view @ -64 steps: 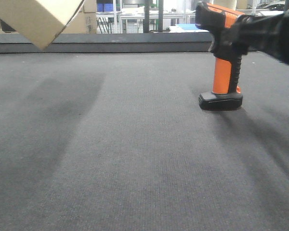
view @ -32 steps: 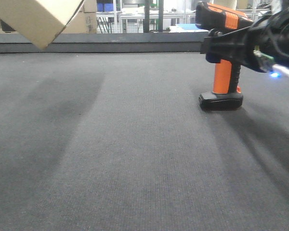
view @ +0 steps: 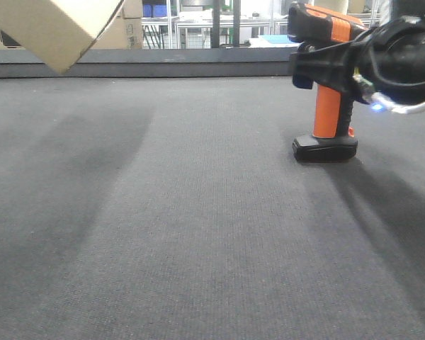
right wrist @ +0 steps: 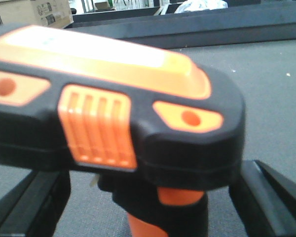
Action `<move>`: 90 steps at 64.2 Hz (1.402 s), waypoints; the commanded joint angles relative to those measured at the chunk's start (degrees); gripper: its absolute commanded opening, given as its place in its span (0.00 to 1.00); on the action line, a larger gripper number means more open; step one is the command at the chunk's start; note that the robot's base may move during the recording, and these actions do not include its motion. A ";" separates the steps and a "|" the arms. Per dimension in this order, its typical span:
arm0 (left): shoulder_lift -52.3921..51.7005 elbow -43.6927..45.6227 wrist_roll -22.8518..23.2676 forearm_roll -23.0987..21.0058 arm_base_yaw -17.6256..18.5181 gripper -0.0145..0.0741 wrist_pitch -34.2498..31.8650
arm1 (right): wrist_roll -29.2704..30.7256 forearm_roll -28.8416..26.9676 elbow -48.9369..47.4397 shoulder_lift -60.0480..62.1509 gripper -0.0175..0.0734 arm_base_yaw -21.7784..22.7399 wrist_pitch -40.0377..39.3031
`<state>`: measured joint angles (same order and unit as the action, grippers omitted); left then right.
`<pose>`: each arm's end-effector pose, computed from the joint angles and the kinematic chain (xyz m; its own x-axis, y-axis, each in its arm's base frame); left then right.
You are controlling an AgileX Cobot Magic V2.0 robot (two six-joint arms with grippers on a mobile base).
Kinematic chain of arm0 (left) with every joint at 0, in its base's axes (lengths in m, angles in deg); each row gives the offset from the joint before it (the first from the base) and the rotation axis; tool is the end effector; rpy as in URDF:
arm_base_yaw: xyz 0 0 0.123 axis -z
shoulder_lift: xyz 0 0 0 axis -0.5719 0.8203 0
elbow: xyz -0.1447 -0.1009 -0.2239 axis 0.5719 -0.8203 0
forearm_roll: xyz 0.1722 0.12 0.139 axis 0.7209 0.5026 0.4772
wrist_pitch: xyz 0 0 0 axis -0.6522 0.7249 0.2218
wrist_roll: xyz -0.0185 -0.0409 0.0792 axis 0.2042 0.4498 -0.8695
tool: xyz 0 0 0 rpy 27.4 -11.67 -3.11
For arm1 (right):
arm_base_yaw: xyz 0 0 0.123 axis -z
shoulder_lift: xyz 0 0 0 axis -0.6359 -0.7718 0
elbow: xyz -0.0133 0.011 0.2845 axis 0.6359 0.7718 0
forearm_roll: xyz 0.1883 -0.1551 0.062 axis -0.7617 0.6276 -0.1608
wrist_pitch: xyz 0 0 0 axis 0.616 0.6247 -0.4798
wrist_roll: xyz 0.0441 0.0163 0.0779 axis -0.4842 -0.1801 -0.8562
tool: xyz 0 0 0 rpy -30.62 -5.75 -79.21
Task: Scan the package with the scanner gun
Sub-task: 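Grasp the orange scanner gun handle with the right gripper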
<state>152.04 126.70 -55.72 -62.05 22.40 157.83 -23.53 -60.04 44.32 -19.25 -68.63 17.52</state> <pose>0.3396 0.0105 0.3831 -0.8461 -0.2346 -0.4786 0.1405 0.7680 -0.6249 0.3004 0.1270 0.1927 -0.1627 0.1273 -0.9784 -0.0804 0.9866 0.1418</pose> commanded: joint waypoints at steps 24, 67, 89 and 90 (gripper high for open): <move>-0.58 0.08 -0.16 0.69 0.23 0.04 -0.25 | 0.23 -3.59 -1.91 -0.81 0.81 -0.09 -3.02; -0.58 0.08 -0.16 0.69 0.23 0.04 -0.25 | 0.23 -4.47 -1.91 -0.81 0.63 -0.09 -3.65; -0.58 0.08 -0.16 0.69 0.23 0.04 -0.25 | 0.23 -4.47 -1.91 -0.81 0.02 -0.09 -3.76; -0.58 0.08 -0.16 0.69 0.23 0.04 -0.25 | 0.23 -4.47 -1.91 -0.81 0.02 -0.09 -3.76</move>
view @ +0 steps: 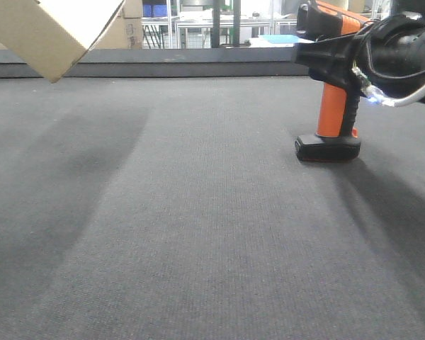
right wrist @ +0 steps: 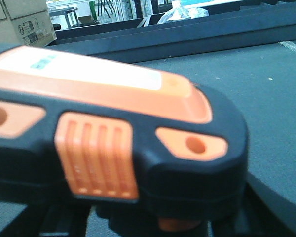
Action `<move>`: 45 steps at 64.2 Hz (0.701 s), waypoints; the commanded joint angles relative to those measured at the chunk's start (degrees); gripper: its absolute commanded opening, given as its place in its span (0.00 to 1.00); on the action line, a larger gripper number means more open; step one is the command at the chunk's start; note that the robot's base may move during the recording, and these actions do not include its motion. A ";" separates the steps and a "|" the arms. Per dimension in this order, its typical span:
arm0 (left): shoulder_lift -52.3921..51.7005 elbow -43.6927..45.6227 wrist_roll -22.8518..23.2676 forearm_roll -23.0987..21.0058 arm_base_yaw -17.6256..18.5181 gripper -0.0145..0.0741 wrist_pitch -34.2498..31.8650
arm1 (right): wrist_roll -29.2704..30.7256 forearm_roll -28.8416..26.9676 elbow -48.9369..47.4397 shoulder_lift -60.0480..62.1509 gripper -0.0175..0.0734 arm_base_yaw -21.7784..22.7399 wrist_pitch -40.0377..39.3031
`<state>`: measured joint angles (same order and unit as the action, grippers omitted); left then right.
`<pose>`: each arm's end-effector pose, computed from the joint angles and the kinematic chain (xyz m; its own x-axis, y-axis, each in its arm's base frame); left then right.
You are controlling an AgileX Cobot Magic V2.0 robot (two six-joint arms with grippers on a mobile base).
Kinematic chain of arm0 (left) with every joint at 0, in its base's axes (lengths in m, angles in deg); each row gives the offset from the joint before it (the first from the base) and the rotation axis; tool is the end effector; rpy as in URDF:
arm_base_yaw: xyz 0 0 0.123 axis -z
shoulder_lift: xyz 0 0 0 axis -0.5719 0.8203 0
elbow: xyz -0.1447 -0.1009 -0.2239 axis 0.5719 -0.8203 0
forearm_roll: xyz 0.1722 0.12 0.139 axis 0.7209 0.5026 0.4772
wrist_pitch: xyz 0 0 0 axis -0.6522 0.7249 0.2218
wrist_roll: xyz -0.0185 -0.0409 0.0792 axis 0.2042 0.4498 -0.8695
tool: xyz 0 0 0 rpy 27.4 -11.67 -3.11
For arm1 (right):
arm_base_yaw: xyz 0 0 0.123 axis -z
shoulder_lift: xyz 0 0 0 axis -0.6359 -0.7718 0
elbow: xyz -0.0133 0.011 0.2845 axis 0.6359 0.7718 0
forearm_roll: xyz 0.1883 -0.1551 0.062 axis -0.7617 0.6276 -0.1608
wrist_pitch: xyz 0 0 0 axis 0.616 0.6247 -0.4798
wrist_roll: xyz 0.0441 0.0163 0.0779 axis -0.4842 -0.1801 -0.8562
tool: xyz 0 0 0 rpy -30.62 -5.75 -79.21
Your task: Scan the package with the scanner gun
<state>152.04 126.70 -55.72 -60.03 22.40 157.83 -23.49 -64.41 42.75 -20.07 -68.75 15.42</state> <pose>0.3393 0.0125 0.3809 -0.8493 -0.2197 -0.4800 0.1344 0.7893 -0.5991 0.3065 0.1247 0.1962 -0.1280 0.1823 -0.9749 -0.0142 0.9825 0.1856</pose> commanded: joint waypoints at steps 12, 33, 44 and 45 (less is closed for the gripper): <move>-0.58 0.08 -0.16 -1.33 0.23 0.04 -0.25 | 7.07 0.05 -0.97 3.89 0.02 0.04 -1.46; -0.58 0.08 -0.16 1.62 0.23 0.04 -0.25 | 35.39 -0.06 -11.78 12.03 0.02 0.23 14.21; -0.58 0.08 -0.16 4.25 0.23 0.04 -0.25 | 44.94 -0.86 -17.87 12.69 0.02 0.23 19.88; -0.58 0.08 -0.16 4.52 0.23 0.04 -0.25 | 45.56 -0.97 -18.38 12.69 0.02 0.23 20.42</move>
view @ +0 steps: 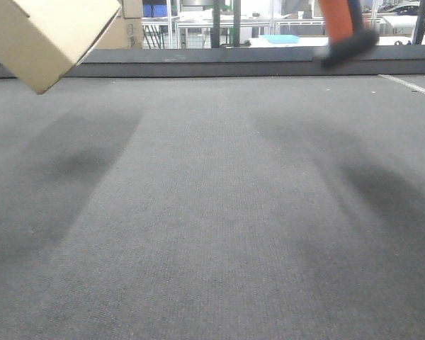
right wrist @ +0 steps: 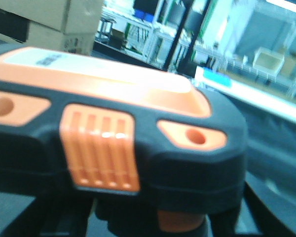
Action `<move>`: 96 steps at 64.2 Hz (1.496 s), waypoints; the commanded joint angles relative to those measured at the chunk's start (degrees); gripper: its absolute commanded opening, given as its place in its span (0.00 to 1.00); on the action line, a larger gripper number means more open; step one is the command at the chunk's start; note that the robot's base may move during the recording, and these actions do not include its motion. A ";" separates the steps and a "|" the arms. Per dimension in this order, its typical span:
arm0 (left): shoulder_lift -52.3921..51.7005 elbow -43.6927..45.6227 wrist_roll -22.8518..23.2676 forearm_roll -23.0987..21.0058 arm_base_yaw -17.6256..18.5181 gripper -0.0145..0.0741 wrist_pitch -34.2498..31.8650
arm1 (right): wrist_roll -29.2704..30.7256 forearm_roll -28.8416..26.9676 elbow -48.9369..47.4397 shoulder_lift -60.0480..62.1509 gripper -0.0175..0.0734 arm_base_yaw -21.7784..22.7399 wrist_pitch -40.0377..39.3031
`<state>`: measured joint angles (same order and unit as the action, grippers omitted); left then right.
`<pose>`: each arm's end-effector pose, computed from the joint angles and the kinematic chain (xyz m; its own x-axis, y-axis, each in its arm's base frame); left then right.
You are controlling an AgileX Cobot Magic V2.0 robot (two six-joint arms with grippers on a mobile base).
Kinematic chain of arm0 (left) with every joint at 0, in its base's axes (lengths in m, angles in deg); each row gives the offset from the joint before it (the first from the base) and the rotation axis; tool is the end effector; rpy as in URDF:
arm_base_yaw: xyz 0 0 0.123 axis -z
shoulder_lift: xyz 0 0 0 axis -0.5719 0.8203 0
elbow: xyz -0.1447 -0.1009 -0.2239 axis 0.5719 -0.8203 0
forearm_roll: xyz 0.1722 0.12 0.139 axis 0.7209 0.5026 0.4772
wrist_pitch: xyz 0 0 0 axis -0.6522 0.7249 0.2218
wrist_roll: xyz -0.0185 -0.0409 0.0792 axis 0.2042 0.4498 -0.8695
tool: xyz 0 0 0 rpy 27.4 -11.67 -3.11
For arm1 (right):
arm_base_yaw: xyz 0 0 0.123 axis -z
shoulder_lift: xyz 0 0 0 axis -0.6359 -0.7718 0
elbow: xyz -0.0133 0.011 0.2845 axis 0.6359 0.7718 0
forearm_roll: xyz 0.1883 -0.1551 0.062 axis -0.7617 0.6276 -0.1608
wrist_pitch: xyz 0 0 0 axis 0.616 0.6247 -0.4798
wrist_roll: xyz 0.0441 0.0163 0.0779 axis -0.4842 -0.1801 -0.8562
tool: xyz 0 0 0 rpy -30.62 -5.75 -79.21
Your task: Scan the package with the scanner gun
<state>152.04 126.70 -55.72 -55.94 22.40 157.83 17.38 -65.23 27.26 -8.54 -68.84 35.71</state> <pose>0.3386 0.0169 0.3767 -0.8559 -0.1896 -0.4811 0.1224 0.8296 -0.5448 0.3151 0.1455 0.3136 0.0551 -0.3124 -0.9484 -0.1936 0.9284 -0.3170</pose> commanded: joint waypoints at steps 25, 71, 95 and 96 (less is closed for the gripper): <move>-0.58 0.08 -0.16 1.68 0.23 0.04 -0.25 | 9.22 -0.15 -7.03 1.17 0.02 0.32 3.94; -0.58 0.08 -0.16 1.68 0.23 0.04 -0.25 | 9.22 -1.60 -7.03 1.30 0.01 0.32 3.52; -0.58 0.08 -0.16 1.68 0.23 0.04 -0.25 | 7.57 -21.81 -7.03 4.55 0.01 0.32 1.88; -0.58 0.08 -0.16 1.68 0.23 0.04 -0.25 | 7.01 -22.00 -6.90 4.79 0.01 0.32 1.88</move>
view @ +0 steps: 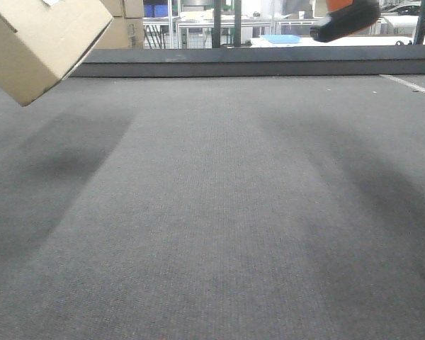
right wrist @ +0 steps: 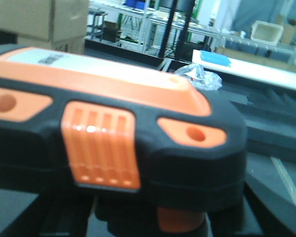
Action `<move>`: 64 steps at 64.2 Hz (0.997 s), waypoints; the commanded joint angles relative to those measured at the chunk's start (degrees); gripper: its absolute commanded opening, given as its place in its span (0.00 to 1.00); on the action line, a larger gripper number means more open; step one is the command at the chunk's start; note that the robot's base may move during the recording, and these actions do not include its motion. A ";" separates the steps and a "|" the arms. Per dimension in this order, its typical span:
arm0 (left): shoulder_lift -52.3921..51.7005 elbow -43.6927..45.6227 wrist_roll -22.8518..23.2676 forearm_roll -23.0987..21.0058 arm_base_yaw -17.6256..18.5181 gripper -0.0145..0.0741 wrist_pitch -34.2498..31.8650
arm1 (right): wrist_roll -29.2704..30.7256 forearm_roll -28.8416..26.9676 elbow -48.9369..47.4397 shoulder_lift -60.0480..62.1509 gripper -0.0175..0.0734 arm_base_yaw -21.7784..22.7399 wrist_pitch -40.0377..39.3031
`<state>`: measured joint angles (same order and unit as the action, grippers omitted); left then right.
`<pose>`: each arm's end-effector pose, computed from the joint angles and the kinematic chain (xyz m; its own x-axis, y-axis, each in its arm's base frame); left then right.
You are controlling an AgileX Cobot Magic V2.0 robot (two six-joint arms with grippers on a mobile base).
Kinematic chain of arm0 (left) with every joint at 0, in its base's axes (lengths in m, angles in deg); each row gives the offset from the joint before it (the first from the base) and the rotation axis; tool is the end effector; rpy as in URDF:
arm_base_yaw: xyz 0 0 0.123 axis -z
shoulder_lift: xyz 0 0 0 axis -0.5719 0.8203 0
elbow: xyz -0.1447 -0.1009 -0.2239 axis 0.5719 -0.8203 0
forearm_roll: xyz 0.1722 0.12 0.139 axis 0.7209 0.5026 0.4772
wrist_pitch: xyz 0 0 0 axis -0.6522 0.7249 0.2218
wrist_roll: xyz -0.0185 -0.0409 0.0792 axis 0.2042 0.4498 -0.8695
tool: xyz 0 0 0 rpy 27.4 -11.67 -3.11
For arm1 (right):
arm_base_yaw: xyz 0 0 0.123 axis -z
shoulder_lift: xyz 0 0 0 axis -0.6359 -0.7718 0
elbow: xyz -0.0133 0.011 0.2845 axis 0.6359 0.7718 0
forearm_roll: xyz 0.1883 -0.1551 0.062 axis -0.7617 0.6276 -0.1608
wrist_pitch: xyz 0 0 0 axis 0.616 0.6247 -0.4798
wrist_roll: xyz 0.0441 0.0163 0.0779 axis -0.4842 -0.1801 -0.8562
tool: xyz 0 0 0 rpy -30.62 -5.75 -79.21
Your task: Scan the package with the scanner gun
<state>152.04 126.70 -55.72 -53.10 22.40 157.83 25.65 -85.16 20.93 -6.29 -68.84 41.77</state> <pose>0.3380 0.0201 0.3740 -0.8606 -0.1688 -0.4805 0.1144 0.8553 -0.5053 0.3158 0.1410 0.3462 -0.0368 -0.1180 -0.9923 -0.1571 0.9813 -0.1108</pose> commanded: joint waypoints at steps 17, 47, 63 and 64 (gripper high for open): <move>-0.58 0.08 -0.16 -1.16 0.23 0.04 -0.25 | -13.62 1.26 4.93 5.06 0.01 0.32 -5.86; -0.58 0.08 -0.16 -1.16 0.23 0.04 -0.25 | -43.49 25.30 20.46 5.06 0.01 3.70 -17.23; -0.58 0.08 -0.16 -1.25 0.23 0.04 -0.25 | -46.72 30.64 23.98 1.45 0.01 5.22 -26.98; -0.58 0.08 -0.16 -1.25 0.23 0.04 -0.25 | -47.08 31.26 23.98 1.09 0.01 5.22 -27.19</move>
<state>152.04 126.70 -55.72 -53.10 22.40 157.83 -19.26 -58.93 44.97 -4.15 -63.69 20.34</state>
